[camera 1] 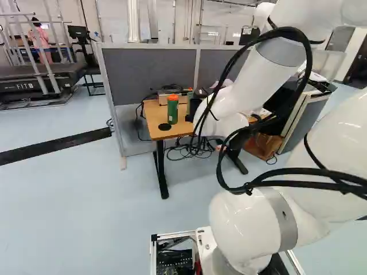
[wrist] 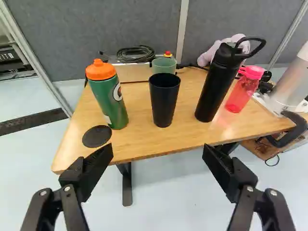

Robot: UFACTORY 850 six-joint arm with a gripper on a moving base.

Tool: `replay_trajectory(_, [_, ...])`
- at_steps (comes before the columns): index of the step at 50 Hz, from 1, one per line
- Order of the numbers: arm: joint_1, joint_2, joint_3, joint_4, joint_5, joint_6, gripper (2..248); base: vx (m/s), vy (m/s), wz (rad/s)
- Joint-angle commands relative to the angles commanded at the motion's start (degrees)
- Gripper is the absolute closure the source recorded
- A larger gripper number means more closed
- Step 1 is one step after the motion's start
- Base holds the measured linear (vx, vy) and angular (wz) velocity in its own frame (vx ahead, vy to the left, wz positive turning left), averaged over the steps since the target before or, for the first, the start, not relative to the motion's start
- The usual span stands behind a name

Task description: Place the green cup on the table

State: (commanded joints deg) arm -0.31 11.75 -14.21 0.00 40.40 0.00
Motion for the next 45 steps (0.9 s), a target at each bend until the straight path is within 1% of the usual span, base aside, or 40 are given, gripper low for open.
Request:
replay_trajectory(22, [0.2, 2.74, 5.95, 0.0, 6.2, 0.0, 3, 0.0, 0.0, 0.0])
replay_trajectory(45, [0.3, 4.12, 8.93, 0.0, 9.31, 0.0, 3, 0.0, 0.0, 0.0])
